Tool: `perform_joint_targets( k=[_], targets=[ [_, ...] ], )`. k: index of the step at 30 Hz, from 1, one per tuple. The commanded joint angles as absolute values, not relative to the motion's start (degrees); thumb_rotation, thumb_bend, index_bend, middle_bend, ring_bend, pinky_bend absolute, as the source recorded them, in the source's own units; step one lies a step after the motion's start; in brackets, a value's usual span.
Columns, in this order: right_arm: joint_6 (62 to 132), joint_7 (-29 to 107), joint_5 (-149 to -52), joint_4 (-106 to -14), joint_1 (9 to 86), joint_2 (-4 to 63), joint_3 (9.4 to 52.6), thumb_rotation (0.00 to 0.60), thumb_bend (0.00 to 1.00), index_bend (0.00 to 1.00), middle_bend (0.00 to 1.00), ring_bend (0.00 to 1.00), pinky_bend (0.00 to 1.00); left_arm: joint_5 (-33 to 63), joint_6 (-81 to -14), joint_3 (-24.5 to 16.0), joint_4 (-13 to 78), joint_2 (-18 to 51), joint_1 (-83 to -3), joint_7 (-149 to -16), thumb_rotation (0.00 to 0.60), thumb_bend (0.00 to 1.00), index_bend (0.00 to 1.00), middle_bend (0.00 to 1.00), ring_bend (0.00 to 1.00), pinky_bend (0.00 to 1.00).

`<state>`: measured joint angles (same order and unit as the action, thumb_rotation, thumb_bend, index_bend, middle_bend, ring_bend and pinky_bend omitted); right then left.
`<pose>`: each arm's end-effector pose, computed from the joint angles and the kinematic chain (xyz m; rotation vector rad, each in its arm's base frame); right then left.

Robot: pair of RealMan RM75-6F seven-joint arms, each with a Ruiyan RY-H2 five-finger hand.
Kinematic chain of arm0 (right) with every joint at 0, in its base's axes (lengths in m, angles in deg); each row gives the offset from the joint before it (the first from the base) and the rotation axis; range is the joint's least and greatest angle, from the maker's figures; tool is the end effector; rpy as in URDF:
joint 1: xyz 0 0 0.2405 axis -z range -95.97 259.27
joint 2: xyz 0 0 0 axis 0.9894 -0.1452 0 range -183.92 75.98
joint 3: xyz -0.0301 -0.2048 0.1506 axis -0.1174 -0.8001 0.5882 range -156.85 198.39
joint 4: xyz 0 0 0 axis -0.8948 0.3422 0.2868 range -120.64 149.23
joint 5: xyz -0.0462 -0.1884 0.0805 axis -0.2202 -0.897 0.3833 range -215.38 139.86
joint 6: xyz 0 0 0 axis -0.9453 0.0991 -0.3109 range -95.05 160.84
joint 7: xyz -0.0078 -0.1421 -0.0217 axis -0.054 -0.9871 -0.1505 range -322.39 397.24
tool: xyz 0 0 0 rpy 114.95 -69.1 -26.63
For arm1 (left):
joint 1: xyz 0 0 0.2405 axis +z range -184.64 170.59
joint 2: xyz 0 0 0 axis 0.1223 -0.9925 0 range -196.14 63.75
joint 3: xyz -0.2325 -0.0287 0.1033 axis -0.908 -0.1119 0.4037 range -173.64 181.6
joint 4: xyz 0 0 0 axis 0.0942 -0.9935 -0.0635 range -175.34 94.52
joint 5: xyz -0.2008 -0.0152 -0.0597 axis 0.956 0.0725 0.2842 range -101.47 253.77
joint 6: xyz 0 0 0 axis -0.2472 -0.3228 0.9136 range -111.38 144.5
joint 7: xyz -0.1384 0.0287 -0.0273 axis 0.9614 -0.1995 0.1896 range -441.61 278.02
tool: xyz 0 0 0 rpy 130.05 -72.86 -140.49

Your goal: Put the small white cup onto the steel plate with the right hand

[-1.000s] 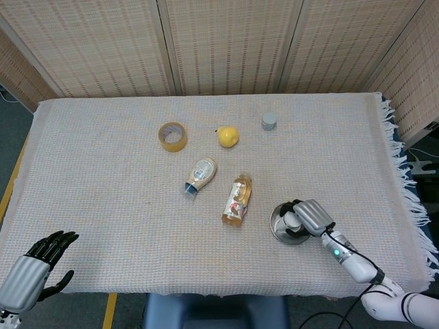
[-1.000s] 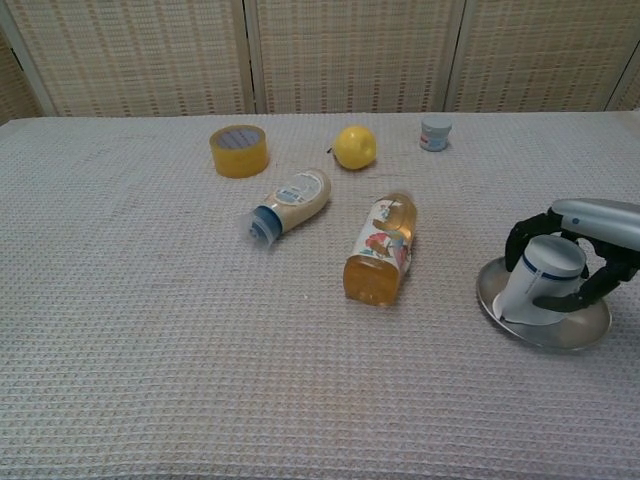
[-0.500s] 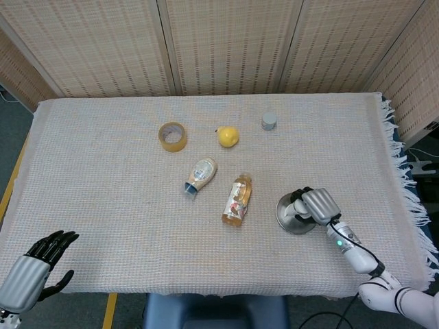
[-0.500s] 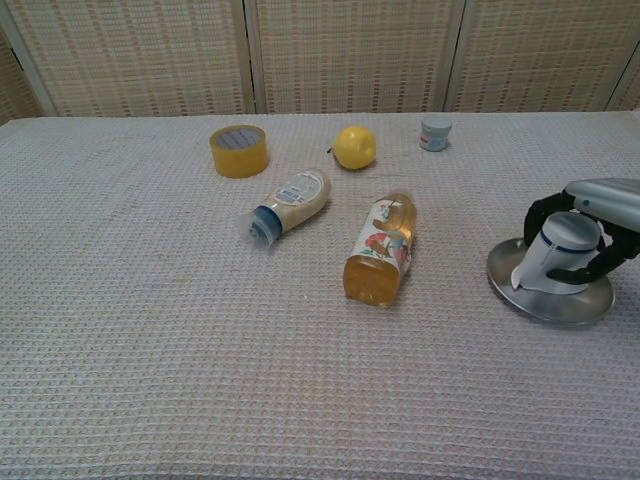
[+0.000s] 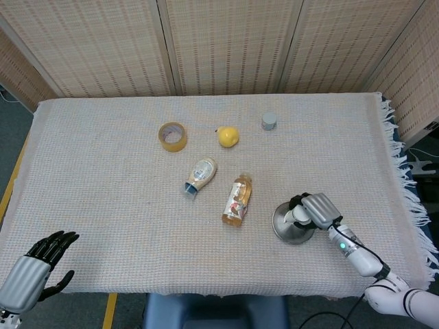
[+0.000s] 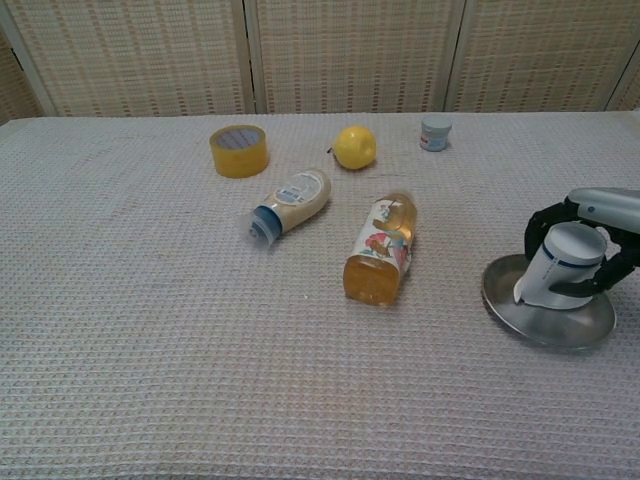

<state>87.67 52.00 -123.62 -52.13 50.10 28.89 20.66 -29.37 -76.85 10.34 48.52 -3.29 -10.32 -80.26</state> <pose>-0.2892 -0.3146 0.0245 1.8674 -1.0966 0.8204 -0.2885 0.1320 0.1487 -1.6851 -0.7840 -1.0247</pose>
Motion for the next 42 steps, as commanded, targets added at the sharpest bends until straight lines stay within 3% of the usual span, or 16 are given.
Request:
perform_joint_targets(
  k=[1,10,15,22,32,39,42],
  targets=[
    [90.2,49.3,-122.9,-47.7,50.6,31.4,22.1,0.6,0.17,0.53,0.46,0.36,0.62,-29.3,-76.7,10.4,48.5,-3.3,-10.4,-80.2,0.6,0.33,0.12,0.14,0.12,0.25],
    [94.9,61.5,-126.1,-52.6,51.1,27.3,22.3,0.6,0.17,0.52,0.46,0.36,0.61,-29.2,-76.5,10.4,48.6,-3.3,-10.4,-80.5,0.6,0.33,0.12,0.14,0.12,0.25],
    [96.2,56.6,-123.6,-53.9,52.7,23.9,23.3,0.6,0.17,0.52,0.46,0.36,0.61,-29.5,-76.6,10.4,48.7,-3.3,-10.3,-80.7,0.6,0.33,0.12,0.14,0.12,0.25],
    [93.9,51.5,-116.8,-44.7,55.4,26.4,24.5,0.6,0.17,0.48,0.46,0.32,0.6,-29.4,-76.3,10.5,48.9,-3.2,-10.4,-81.2,0.6,0.33,0.12,0.13,0.12,0.25],
    [93.4,69.0,-122.4,-28.0,55.6,34.0,21.5,0.6,0.17,0.43,0.44,0.28,0.55,-29.2,-75.4,10.7,49.2,-3.2,-10.5,-82.2,0.6,0.33,0.12,0.14,0.12,0.25],
    [95.2,75.5,-126.9,-22.5,55.1,36.2,18.8,0.6,0.17,0.24,0.22,0.04,0.39,-29.0,-75.6,10.6,49.0,-3.2,-10.4,-82.0,0.6,0.33,0.12,0.14,0.12,0.25],
    [95.6,74.5,-128.0,-23.2,55.2,35.0,18.0,0.6,0.15,0.12,0.1,0.0,0.32,-28.9,-75.6,10.5,48.9,-3.3,-10.4,-81.8,0.6,0.33,0.12,0.14,0.12,0.25]
  ],
)
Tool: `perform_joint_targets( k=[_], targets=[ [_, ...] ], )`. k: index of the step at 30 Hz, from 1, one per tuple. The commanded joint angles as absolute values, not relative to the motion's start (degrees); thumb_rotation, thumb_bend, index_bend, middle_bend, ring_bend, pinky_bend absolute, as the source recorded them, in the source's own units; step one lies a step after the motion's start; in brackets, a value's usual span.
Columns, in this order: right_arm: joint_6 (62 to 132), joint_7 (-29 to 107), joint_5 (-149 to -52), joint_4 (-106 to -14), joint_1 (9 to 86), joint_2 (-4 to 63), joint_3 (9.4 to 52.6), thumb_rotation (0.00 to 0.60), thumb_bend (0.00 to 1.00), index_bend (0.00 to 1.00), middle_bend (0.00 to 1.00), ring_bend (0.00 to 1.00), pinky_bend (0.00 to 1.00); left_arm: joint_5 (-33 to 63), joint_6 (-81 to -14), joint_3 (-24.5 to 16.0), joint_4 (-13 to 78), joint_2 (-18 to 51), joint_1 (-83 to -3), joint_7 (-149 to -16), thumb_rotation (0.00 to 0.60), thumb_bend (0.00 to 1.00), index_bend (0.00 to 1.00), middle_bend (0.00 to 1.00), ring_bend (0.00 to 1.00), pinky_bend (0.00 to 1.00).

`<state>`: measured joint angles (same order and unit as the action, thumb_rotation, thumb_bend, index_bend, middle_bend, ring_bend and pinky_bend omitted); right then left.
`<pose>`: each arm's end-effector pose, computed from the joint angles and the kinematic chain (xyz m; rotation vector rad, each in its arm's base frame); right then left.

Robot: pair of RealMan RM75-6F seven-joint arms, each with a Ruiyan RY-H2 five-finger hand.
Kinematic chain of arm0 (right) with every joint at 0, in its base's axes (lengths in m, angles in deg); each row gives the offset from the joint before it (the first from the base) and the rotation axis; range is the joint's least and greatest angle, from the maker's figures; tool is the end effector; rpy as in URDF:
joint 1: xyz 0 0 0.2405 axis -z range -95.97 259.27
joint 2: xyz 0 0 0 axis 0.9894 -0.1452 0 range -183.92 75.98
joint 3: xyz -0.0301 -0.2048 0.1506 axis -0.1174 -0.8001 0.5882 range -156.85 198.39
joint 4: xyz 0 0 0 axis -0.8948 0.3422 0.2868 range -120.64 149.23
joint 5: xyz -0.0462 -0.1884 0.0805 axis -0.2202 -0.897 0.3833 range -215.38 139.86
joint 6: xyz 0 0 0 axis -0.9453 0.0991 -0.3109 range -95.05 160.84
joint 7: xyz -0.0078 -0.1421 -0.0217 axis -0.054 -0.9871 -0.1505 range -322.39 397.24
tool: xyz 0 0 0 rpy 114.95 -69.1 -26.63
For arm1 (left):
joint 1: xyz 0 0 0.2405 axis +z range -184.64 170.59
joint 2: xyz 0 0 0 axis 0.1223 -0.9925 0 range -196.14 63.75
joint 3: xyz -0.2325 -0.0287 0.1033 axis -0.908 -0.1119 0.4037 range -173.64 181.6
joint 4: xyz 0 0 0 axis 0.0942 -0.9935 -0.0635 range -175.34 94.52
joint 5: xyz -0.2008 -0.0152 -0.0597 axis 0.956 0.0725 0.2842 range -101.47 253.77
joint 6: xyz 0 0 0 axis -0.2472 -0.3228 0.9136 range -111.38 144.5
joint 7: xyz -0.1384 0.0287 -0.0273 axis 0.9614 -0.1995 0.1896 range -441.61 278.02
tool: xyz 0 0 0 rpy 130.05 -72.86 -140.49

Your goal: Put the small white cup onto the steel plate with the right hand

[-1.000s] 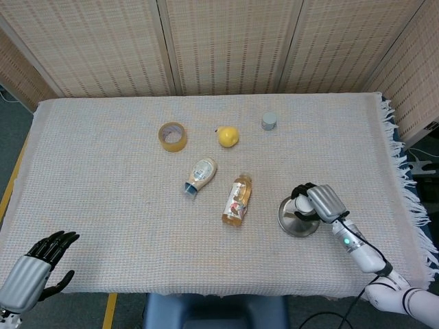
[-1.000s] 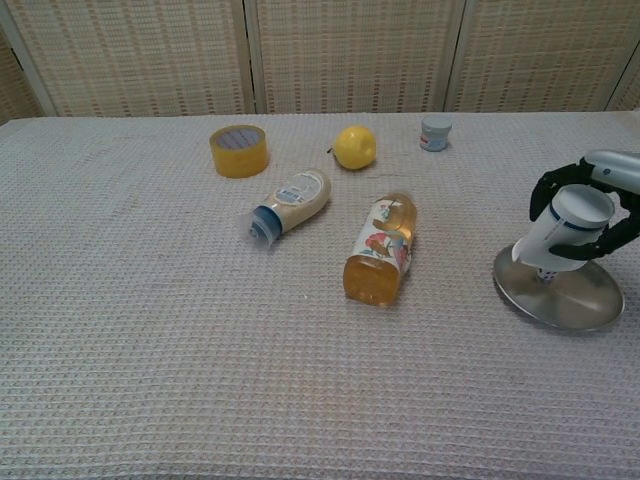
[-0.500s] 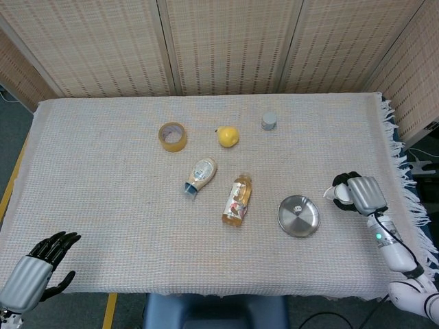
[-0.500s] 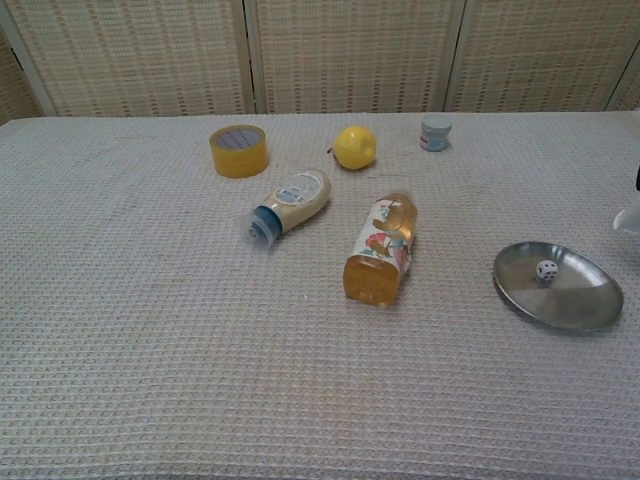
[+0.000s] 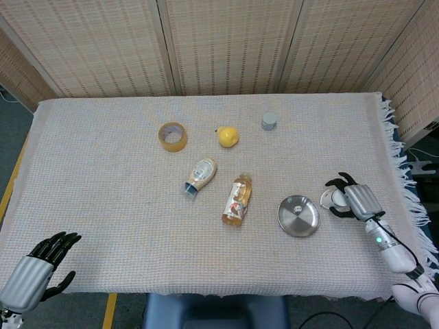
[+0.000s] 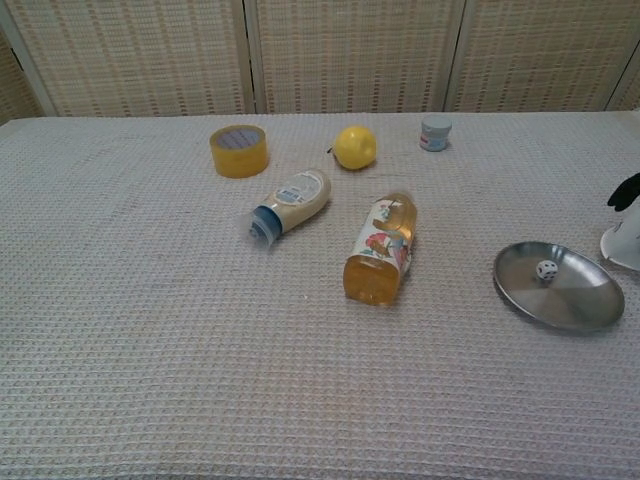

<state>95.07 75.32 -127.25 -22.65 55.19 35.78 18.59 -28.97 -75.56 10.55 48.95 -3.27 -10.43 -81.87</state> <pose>-0.3750 -0.3217 0.0722 1.6446 -1.1003 0.8633 -0.2893 0.1319 0.1454 -1.6993 -0.7827 -0.9897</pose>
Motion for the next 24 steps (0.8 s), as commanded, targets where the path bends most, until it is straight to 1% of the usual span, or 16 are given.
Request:
perform_joint_targets(
  k=[1,2,4,8,11,15,16,18,20,22,24],
  targets=[
    [95.8,73.7,-128.2,-23.9,55.3,34.3,17.8,0.6,0.14,0.08,0.07,0.0,0.29,-28.8,-75.5,10.5,48.9,-3.3,-10.4,-81.7,0.6,0.33,0.12,0.14,0.12,0.25],
    [96.1,72.4,-128.4,-25.5,55.4,33.1,17.6,0.6,0.13,0.04,0.04,0.0,0.26,-28.7,-75.5,10.4,48.8,-3.3,-10.4,-81.6,0.6,0.33,0.12,0.14,0.12,0.25],
    [97.2,69.7,-128.7,-28.8,55.7,31.0,17.6,0.6,0.12,0.0,0.01,0.0,0.22,-28.5,-75.6,10.4,48.8,-3.3,-10.4,-81.5,0.6,0.33,0.12,0.14,0.12,0.25],
    [101.0,61.0,-128.4,-38.8,57.1,25.8,18.4,0.6,0.11,0.0,0.0,0.0,0.18,-28.5,-75.7,10.3,48.8,-3.3,-10.4,-81.4,0.6,0.33,0.12,0.14,0.12,0.25],
    [106.1,52.6,-128.9,-50.4,59.1,20.8,18.9,0.6,0.11,0.0,0.0,0.0,0.17,-28.6,-75.5,10.3,48.9,-3.2,-10.5,-81.5,0.6,0.33,0.12,0.14,0.12,0.25],
    [108.9,38.6,-126.3,-66.7,62.7,15.1,18.9,0.6,0.11,0.0,0.0,0.0,0.16,-28.8,-75.2,10.3,48.8,-3.0,-10.8,-81.6,0.6,0.33,0.12,0.14,0.12,0.25],
    [109.7,33.1,-125.0,-70.8,64.0,14.0,18.7,0.6,0.11,0.0,0.0,0.0,0.16,-28.9,-75.2,10.2,48.8,-2.9,-10.9,-81.6,0.6,0.33,0.12,0.14,0.12,0.25],
    [111.6,24.1,-122.9,-75.4,66.1,13.3,18.7,0.6,0.11,0.0,0.0,0.0,0.16,-29.0,-75.2,10.2,48.7,-2.8,-11.0,-81.6,0.6,0.33,0.12,0.14,0.12,0.25],
    [115.4,16.2,-122.1,-78.3,68.5,14.3,18.8,0.6,0.11,0.0,0.0,0.0,0.16,-29.2,-75.1,10.2,48.6,-2.7,-11.1,-81.5,0.6,0.33,0.12,0.14,0.12,0.25],
    [118.5,13.7,-123.4,-78.8,70.1,15.4,18.8,0.6,0.11,0.0,0.0,0.0,0.16,-29.3,-75.0,10.2,48.4,-2.6,-11.3,-81.4,0.6,0.33,0.12,0.14,0.12,0.25],
    [121.5,13.9,-125.6,-78.6,71.4,16.1,18.7,0.6,0.11,0.0,0.0,0.0,0.16,-29.4,-74.9,10.3,48.3,-2.6,-11.4,-81.3,0.6,0.33,0.12,0.14,0.12,0.25]
  ],
)
